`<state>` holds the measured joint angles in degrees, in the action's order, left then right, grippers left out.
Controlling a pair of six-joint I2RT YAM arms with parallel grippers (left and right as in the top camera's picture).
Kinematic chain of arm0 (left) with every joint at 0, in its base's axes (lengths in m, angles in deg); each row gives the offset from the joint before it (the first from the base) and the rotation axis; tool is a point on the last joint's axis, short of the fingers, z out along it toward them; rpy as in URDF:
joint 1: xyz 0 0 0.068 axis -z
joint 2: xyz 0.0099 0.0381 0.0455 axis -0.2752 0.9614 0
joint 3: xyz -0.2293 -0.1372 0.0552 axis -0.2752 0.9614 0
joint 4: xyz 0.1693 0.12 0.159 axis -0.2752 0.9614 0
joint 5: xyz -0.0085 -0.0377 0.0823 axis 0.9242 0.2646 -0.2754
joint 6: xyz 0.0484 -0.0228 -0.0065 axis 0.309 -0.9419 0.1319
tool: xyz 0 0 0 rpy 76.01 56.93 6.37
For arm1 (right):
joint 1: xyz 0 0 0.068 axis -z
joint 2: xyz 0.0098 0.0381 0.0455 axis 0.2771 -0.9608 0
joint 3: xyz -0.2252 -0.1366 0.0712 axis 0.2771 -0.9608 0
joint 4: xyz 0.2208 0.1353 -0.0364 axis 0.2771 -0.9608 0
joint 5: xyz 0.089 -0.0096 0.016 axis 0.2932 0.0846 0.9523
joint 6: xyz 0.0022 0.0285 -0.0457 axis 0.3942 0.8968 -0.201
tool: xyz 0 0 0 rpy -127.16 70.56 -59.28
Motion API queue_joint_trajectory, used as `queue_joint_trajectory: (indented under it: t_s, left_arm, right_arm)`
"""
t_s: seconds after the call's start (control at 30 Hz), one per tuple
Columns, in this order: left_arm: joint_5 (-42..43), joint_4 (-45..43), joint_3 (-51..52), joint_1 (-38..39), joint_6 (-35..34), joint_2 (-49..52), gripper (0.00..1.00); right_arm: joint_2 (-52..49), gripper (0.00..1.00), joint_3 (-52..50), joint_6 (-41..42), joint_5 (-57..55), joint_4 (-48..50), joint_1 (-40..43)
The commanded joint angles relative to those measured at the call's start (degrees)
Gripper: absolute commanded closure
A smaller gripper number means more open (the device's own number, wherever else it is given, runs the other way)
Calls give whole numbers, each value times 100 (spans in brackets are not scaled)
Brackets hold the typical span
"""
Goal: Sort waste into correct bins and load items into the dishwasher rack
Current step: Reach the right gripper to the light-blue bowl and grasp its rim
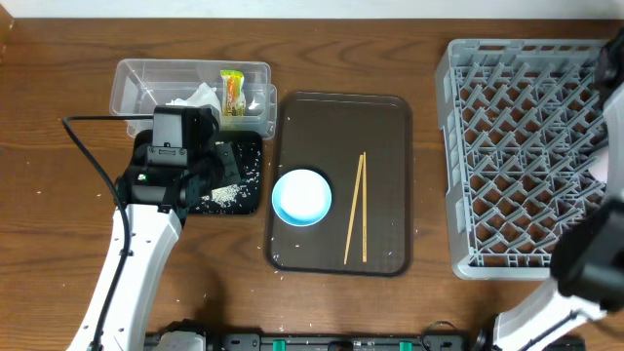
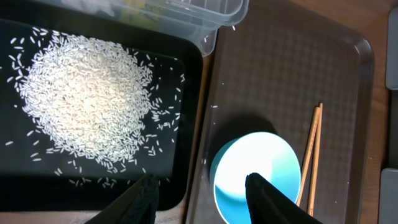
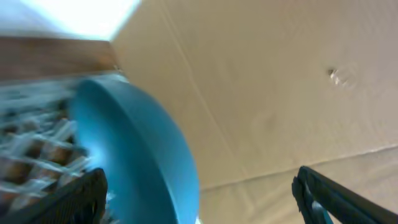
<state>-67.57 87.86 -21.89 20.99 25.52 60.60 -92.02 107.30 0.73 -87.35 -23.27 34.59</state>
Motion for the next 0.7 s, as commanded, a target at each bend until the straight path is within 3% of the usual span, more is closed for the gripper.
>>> queue_joint_trajectory:
  t_s: [0.0,0.1,0.27,0.67]
  left_arm:
    - [-90,4,-31,-13,35,22,51]
    - [-92,13,-31,-13,35,22,51]
    - [-118,192,-31,-13,37,24,51]
    - [-673,675,-22,-13,37,33,51]
  right_arm:
    - [592,12,22,1023,1919,-734,-282]
    - [804,21,22,1690,4015,-1655,-492]
    - [649,23,17,2426,6579,-2623,-1012]
    - [-739,25,15,2378,6874,-4111,-3276]
